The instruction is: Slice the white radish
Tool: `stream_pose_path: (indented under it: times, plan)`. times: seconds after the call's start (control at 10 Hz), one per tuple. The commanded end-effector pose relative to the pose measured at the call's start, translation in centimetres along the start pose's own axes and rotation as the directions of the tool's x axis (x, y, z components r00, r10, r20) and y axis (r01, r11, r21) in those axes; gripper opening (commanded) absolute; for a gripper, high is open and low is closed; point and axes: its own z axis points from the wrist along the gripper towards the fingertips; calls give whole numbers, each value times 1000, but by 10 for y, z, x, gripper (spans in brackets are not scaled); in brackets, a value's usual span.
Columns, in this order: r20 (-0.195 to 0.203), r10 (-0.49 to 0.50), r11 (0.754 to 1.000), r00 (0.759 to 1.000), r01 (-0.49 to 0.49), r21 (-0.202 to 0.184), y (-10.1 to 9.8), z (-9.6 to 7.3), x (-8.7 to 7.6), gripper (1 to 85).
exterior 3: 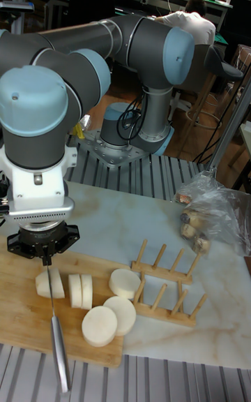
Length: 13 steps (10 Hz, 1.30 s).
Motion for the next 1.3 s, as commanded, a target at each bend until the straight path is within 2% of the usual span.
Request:
stream_pose_path:
  times: [0.0,0.2,0.4,0.7,1.0,1.2]
  plan:
    - [-8,2,1000,1000,-2,4,-1,1,-1,53]
    - [-9,-2,1000,1000,2,1,0,2,-2,90]
    - [-7,3,1000,1000,-3,0,1,4,-4,90]
    - [15,14,1000,1000,-14,-6,3,6,-8,90]
    - [46,30,999,998,-30,-12,3,10,-10,37]
    - [67,28,1000,997,-27,-12,3,11,-12,33]
